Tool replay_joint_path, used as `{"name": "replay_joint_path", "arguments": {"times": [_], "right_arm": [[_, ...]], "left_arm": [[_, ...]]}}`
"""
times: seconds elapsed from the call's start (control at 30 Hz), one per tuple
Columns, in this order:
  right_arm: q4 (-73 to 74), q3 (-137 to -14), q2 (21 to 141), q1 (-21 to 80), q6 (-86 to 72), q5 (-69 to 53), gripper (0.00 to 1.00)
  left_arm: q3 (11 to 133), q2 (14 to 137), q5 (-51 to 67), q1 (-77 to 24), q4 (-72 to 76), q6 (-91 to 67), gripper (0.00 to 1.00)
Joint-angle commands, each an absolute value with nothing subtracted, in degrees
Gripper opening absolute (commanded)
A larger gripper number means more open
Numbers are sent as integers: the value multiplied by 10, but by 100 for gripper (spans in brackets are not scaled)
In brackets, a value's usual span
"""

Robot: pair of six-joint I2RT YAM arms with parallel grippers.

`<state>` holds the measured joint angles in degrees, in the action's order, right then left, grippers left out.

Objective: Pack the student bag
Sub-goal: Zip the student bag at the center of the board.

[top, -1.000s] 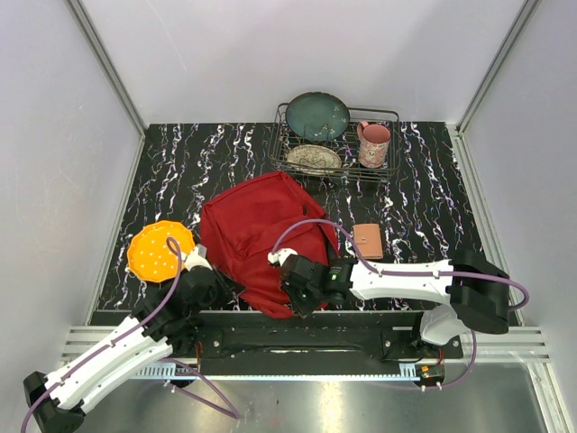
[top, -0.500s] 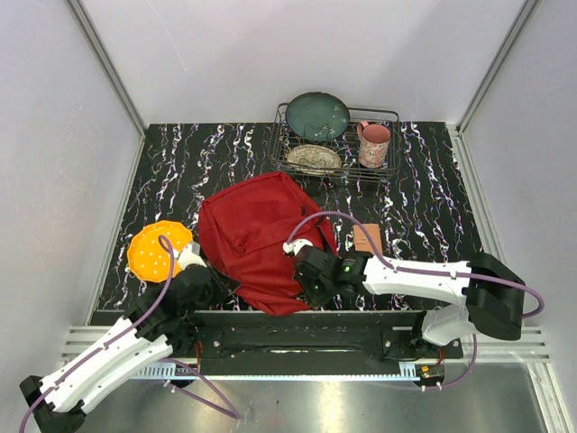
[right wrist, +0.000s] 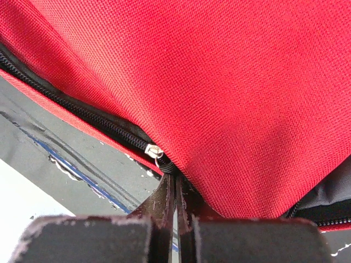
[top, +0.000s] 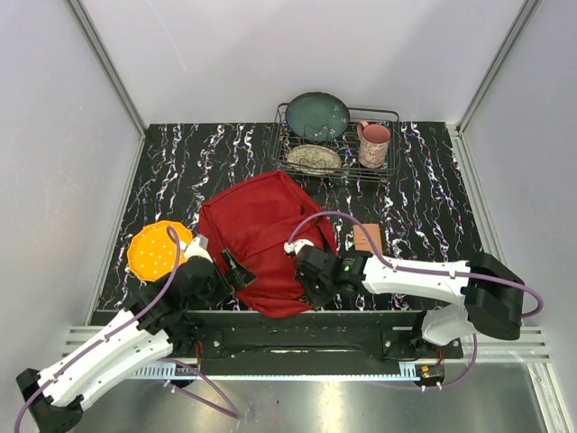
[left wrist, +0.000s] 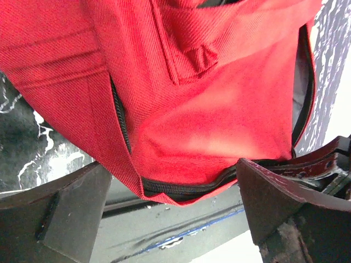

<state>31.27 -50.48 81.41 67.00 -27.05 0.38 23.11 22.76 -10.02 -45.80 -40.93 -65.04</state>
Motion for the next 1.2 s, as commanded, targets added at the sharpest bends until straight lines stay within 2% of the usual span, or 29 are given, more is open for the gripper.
{"name": "replay_joint_path", "arguments": {"times": [0.0,0.13,0.3,0.43,0.63,0.77,0.8,0.87,0.9,0.97,1.03,1.17], "right_arm": [[294,-519,806,664,-282,23,0],[291,-514,799,664,-293,31,0],[258,-508,795,664,-304,14,0],[249,-511,795,664,-308,6,0],[244,-507,792,665,-314,-18,0],[244,-490,778,667,-323,-19,0],[245,-487,772,667,-324,-21,0],[243,-482,768,668,-329,-23,0],[244,-481,767,667,-329,-24,0],[249,-479,767,668,-330,-25,0],[253,-478,767,667,-330,-18,0],[271,-477,766,667,-329,-3,0]], "left_arm": [[227,261,-44,-471,-384,-677,99],[220,267,-47,-497,-388,-701,99],[190,295,-54,-559,-297,-754,99],[200,360,-106,-635,-238,-781,99],[207,460,-137,-647,-154,-777,96],[193,452,-162,-646,-123,-787,81],[172,445,-163,-646,-104,-788,63],[147,418,-166,-644,-65,-808,45],[127,409,-167,-642,-62,-815,30],[116,383,-170,-634,-88,-826,12],[110,348,-180,-630,-119,-832,0],[111,271,-213,-628,-229,-844,0]]}}
